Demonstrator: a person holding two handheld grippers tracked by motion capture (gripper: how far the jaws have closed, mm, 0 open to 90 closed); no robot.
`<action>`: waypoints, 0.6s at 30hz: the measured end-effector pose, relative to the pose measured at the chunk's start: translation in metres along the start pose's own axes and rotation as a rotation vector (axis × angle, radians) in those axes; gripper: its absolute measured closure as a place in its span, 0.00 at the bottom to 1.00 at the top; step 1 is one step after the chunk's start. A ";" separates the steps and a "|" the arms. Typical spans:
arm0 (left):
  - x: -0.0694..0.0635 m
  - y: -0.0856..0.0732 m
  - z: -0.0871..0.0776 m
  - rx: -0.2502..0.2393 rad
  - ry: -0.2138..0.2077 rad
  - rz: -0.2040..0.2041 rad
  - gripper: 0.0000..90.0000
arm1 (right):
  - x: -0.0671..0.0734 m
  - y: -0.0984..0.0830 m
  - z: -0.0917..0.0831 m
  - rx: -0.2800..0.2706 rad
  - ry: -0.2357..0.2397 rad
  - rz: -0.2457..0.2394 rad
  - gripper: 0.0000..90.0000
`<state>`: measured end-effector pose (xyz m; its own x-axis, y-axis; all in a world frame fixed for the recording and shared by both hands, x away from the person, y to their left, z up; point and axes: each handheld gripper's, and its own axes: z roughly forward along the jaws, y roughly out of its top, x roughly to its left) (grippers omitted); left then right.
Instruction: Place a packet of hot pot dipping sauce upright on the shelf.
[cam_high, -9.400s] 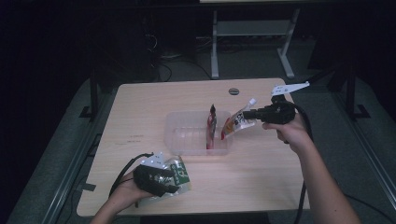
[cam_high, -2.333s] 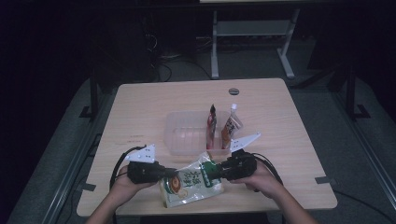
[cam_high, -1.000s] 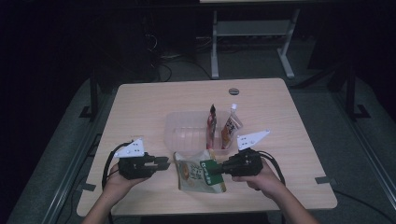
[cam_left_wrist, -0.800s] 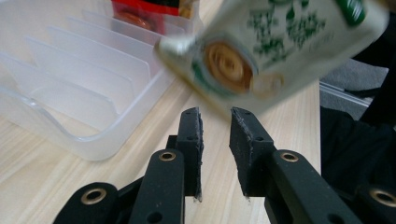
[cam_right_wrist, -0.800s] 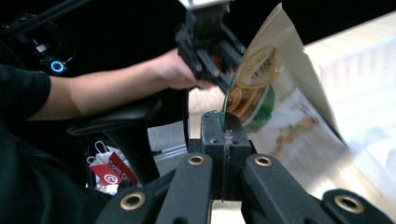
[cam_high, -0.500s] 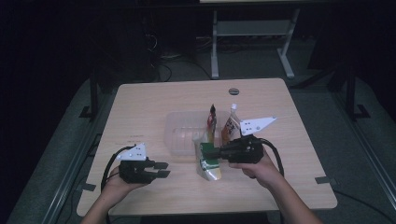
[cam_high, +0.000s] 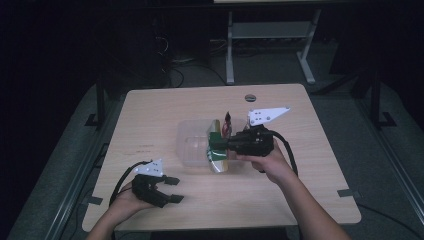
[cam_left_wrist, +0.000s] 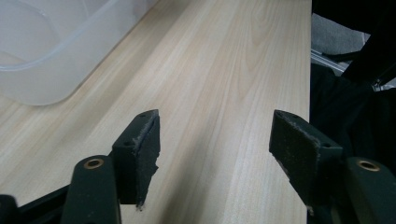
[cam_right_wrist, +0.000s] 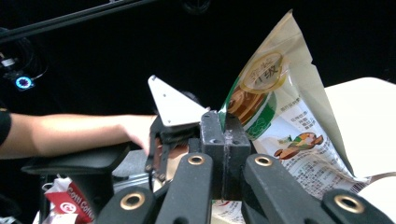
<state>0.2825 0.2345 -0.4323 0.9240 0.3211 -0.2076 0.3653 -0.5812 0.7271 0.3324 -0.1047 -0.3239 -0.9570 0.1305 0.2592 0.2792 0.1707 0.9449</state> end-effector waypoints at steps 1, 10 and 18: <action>0.000 0.000 0.001 0.001 -0.002 -0.003 0.36 | -0.001 0.002 0.000 0.002 -0.004 -0.002 1.00; 0.000 -0.001 0.004 0.003 -0.003 -0.005 0.31 | -0.014 0.016 0.006 0.000 -0.050 -0.006 1.00; 0.000 -0.002 0.005 0.014 -0.012 -0.005 0.31 | -0.027 0.018 0.014 0.015 -0.079 -0.001 1.00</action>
<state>0.2823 0.2319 -0.4369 0.9233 0.3154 -0.2192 0.3718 -0.5901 0.7167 0.3648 -0.0919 -0.3167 -0.9482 0.2069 0.2412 0.2800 0.1853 0.9420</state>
